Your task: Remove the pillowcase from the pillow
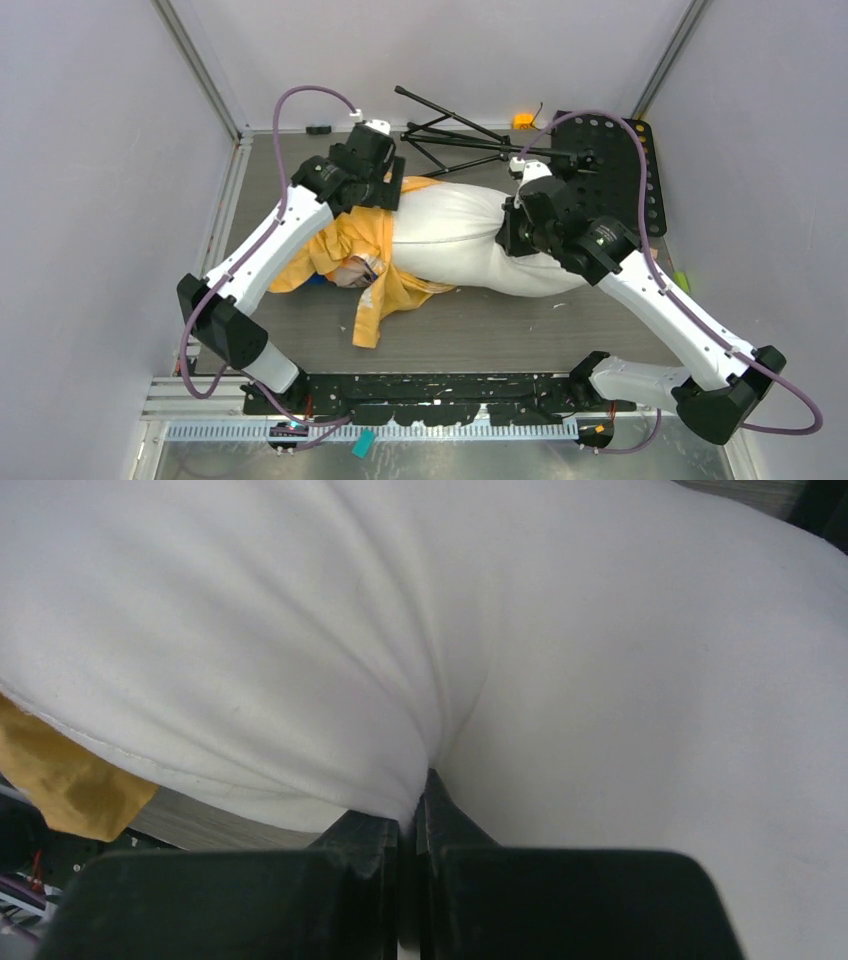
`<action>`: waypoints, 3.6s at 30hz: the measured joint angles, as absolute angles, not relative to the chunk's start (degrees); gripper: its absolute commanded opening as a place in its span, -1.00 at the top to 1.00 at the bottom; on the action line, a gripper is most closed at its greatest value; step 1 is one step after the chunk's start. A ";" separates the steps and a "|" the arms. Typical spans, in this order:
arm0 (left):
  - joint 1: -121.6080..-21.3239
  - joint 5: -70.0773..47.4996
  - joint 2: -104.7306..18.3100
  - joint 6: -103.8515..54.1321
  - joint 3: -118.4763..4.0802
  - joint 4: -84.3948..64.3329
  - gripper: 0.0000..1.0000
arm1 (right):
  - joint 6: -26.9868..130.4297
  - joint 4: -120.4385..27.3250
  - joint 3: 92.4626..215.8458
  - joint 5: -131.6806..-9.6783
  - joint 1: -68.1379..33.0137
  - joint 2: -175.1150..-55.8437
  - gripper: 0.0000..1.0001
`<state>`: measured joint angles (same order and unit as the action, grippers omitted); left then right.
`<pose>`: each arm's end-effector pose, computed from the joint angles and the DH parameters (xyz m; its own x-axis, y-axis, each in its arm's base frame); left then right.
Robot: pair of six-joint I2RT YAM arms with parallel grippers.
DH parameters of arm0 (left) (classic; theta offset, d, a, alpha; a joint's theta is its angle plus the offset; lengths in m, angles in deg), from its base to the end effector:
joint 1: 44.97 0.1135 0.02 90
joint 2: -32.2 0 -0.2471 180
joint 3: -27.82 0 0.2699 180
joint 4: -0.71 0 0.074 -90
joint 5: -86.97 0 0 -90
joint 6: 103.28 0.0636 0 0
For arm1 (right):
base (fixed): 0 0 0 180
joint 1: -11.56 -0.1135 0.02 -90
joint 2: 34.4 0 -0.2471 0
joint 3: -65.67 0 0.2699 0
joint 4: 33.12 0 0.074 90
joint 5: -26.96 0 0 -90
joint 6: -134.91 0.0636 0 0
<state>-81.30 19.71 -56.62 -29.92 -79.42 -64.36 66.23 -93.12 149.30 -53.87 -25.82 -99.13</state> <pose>0.3062 -0.1947 0.3494 -0.6565 0.1550 -0.7382 0.1509 0.9859 0.0727 0.2230 0.1576 0.3345 -0.6698 -0.0601 -0.7401 -0.2795 0.9438 0.1764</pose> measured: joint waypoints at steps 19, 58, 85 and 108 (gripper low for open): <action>-61.87 4.55 -45.74 -38.43 -60.53 -59.68 0.28 | 69.03 -89.31 143.86 -44.56 -27.44 -85.75 0.96; -58.66 -4.61 -34.98 -43.76 -44.03 -48.32 1.00 | 52.70 -81.95 154.48 -42.09 -52.09 -123.45 -0.49; -59.93 -9.44 -27.24 -56.46 -34.87 -36.82 1.00 | 69.40 -71.28 135.10 -40.86 -35.46 -92.37 0.99; -61.30 -9.92 -39.42 -43.13 -60.36 -54.74 -0.99 | 72.28 -73.27 143.95 -51.47 -30.65 -104.64 0.99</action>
<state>-61.30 -9.92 -39.42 -43.13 -60.36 -54.74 72.28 -73.27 143.95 -51.47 -30.65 -104.64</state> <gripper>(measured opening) 0.880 0.064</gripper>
